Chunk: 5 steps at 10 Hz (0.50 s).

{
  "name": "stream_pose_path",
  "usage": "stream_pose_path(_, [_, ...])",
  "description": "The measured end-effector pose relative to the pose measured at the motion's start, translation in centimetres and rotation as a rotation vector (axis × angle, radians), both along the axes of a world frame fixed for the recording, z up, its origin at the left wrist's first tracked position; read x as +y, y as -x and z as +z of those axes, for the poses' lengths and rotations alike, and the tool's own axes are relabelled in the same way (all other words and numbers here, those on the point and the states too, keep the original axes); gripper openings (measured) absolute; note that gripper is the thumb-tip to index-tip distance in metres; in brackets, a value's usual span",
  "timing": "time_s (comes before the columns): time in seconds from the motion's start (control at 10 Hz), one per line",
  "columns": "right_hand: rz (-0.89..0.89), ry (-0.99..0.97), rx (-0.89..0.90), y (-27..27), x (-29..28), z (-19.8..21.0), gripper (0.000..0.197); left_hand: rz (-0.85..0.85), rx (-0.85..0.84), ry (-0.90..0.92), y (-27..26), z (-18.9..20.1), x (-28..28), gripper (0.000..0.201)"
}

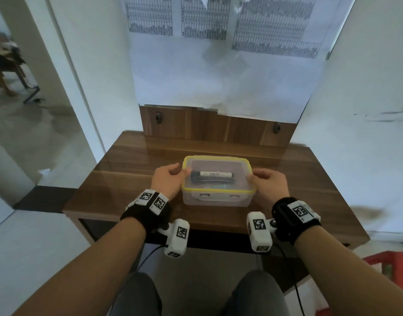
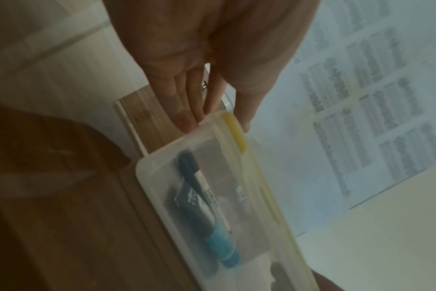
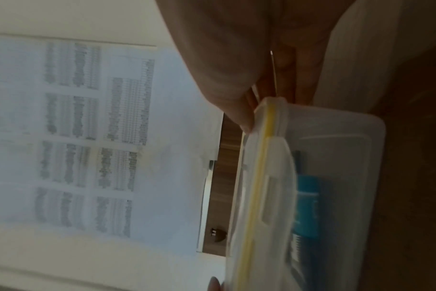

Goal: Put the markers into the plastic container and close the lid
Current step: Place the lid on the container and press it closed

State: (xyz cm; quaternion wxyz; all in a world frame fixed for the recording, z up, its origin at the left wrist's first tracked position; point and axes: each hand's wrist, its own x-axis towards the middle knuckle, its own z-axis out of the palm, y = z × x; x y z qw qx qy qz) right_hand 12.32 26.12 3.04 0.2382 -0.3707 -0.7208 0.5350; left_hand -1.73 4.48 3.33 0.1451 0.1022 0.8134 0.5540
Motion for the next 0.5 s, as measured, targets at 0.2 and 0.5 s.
stream_pose_path(0.2, [-0.072, -0.066, -0.02, 0.3, -0.5, -1.3, 0.029, -0.006, 0.05, -0.003, 0.1, -0.5, 0.0, 0.039])
stream_pose_path(0.5, [0.057, -0.038, 0.0, -0.6, -0.1, -0.8, 0.034, -0.057, 0.04, -0.076, 0.1, -1.7, -1.3, 0.057])
